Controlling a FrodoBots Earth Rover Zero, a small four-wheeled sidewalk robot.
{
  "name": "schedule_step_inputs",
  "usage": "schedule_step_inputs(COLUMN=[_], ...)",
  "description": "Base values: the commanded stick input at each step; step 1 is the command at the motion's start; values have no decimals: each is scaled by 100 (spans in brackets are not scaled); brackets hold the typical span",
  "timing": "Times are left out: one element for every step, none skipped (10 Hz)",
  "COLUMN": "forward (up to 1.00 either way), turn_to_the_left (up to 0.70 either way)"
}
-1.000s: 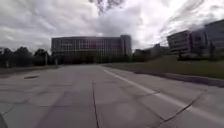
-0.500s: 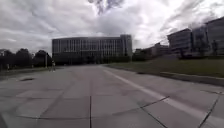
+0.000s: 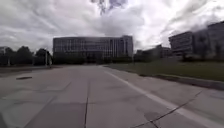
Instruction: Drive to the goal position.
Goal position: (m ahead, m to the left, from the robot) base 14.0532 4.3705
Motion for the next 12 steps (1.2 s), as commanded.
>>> schedule_step_inputs(forward=[70,70,70,70,70,70,70,70,70,70,70,70], turn_to_the_left=[1,1,1,1,1,1,1,1,1,1,1,1])
